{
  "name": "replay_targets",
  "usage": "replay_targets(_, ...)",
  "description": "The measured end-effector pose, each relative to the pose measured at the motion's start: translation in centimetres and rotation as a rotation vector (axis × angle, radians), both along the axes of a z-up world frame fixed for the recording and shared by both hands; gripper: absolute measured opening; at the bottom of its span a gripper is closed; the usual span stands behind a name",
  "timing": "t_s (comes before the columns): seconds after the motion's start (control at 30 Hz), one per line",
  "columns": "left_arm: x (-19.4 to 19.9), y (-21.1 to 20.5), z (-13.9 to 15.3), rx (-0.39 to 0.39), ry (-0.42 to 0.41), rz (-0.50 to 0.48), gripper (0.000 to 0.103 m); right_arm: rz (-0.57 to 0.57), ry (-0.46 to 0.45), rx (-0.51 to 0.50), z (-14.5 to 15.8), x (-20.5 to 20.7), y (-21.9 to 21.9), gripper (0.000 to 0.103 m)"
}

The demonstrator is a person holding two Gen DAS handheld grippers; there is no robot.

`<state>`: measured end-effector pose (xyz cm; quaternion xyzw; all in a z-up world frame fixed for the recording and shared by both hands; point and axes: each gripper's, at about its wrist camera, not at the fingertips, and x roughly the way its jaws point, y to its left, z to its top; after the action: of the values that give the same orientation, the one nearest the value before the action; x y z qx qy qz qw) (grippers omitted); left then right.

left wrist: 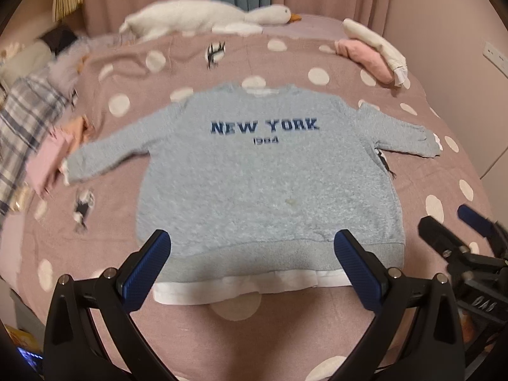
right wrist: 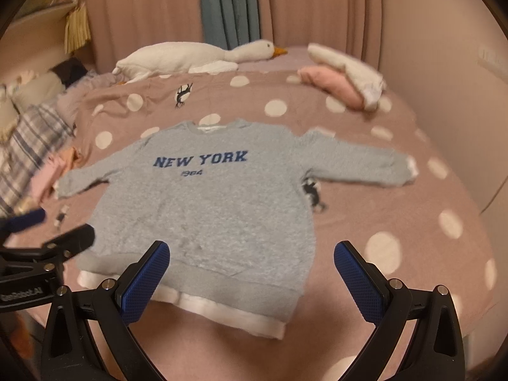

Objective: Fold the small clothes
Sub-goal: 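Grasp the grey sweatshirt's sleeve cuff with the right gripper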

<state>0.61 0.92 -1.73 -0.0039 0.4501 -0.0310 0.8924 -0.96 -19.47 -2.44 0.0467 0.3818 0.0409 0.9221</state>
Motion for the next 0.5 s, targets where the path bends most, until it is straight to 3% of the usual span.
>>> replay_targets(0.17,2.1,1.6,-3.4,-0.108,0.106,0.031,0.103,-0.035,0.078,0.25,-3.2,2.1,-4.5,0.102)
replay_targets(0.27,3.4,3.0,-5.3,-0.298,0.179,0.023,0.103,-0.111,0.109,0.359,-5.1,3.8,-7.9,0.102)
replay_targets(0.37,4.2,4.0,-6.8,-0.455,0.232,0.032,0.103,-0.195,0.117,0.402,-6.5,5.3,-10.8,0.102)
replay_targets(0.5,5.1,4.0,-7.7,-0.444,0.261,0.053,0.103,-0.29,0.122,0.496,-8.1,6.7,-14.6,0.102)
